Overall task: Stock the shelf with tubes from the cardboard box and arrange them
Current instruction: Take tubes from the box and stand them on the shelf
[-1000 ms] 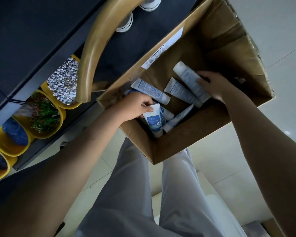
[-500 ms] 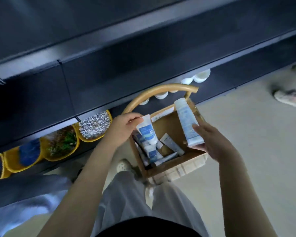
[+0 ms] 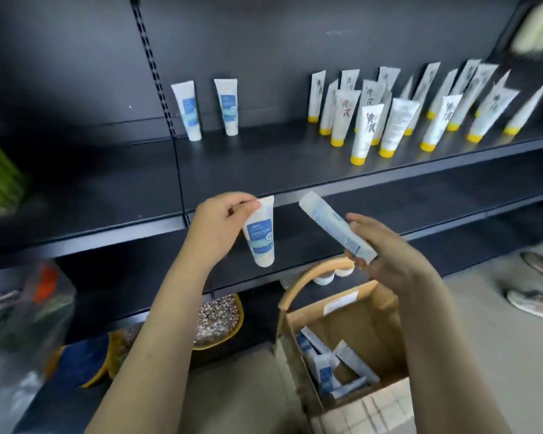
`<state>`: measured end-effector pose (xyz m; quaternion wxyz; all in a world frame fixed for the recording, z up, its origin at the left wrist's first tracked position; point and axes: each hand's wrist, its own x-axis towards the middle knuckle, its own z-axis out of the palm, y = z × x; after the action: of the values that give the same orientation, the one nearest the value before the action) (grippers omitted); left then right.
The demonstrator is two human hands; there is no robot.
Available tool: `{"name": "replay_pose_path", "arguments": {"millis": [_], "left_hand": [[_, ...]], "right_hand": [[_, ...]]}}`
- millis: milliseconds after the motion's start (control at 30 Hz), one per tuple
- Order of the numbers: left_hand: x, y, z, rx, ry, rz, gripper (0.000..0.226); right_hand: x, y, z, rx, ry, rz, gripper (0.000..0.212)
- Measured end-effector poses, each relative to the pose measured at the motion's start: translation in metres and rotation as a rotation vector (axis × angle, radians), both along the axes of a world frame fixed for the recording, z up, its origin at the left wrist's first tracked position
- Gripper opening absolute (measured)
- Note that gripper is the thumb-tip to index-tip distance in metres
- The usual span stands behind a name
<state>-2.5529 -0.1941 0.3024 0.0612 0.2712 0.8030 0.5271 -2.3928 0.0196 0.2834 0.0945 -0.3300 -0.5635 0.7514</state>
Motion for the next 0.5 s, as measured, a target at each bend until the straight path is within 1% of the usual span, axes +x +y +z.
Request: {"name": "replay_pose_path", "arguments": {"millis": [33,100,233,300,367,500], "left_hand": [[-0.005,-0.012,0.008,0.015,0.013,0.006,0.014],[-0.015,-0.032,0.022,0.046,0.02,0.009,0.016],[-0.031,-0.058,0.044,0.071,0.067,-0.01,0.014],[-0.039,-0.064,0.05,0.074,0.089,-0.004,0.013],[-0.046,-0.067,0.053,0.085,0.085,0.016,0.014],[-0.059,-0.061,0.056,0.094,0.108,0.069,0.013]], "right_hand": [[-0.007,-0.01,0.006,0.008,0.026,-0.016,0.027],[-0.024,-0.028,0.016,0.095,0.04,-0.075,0.032],[-0.062,-0.051,0.029,0.428,0.022,-0.184,0.03],[-0.077,-0.057,0.036,0.541,0.016,-0.178,0.025],[-0.088,-0.058,0.041,0.602,0.039,-0.185,0.022],[-0.108,-0.051,0.052,0.762,0.115,-0.185,0.028]]}}
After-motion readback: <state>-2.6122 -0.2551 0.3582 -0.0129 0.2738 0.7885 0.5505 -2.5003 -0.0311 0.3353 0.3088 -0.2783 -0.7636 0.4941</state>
